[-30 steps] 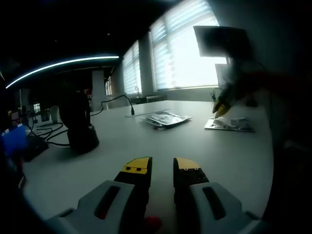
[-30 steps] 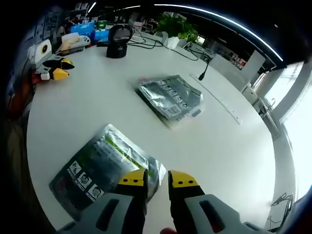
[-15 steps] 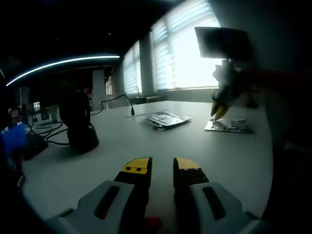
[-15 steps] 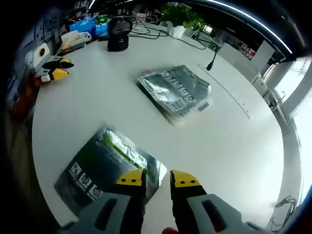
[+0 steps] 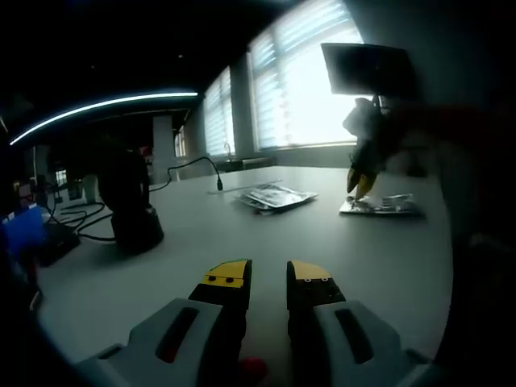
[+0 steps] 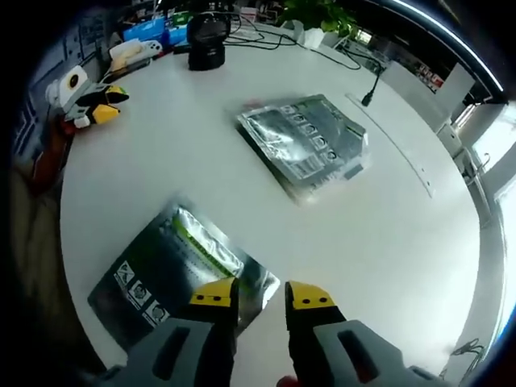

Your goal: Clip sheet goods on table flip sheet goods clip sheet goods scan sheet goods put sheet goods back to table

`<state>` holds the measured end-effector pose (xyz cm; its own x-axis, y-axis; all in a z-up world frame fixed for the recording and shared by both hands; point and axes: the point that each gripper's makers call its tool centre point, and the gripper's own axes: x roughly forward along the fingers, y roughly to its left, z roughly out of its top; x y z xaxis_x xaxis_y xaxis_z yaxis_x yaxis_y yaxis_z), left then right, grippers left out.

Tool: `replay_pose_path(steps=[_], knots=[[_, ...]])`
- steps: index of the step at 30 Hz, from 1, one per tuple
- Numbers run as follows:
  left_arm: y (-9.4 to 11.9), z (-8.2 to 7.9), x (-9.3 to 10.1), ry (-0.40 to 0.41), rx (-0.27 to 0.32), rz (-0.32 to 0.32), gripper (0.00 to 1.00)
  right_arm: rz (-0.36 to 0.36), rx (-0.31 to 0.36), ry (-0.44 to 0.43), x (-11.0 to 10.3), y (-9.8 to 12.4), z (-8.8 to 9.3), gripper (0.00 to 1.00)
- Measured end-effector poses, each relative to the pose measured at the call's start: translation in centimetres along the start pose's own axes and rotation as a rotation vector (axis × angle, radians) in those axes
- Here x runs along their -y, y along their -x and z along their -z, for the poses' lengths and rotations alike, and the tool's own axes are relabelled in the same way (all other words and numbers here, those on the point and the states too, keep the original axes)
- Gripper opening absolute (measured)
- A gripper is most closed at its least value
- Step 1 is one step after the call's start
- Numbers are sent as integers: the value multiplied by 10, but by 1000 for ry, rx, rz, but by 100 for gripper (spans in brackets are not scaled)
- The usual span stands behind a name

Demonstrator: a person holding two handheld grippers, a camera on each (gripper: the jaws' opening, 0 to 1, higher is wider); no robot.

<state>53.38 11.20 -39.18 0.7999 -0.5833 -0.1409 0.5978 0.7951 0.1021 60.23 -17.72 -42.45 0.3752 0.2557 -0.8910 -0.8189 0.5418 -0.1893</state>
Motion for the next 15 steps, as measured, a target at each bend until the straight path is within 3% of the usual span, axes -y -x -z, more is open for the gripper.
replay_pose_path(steps=[7, 15], knots=[[0, 0, 0, -1, 0, 0, 10, -56, -48, 37, -1, -3, -1, 22], [0, 0, -1, 3, 1, 1, 10, -137, -55, -31, -3, -4, 3, 18]])
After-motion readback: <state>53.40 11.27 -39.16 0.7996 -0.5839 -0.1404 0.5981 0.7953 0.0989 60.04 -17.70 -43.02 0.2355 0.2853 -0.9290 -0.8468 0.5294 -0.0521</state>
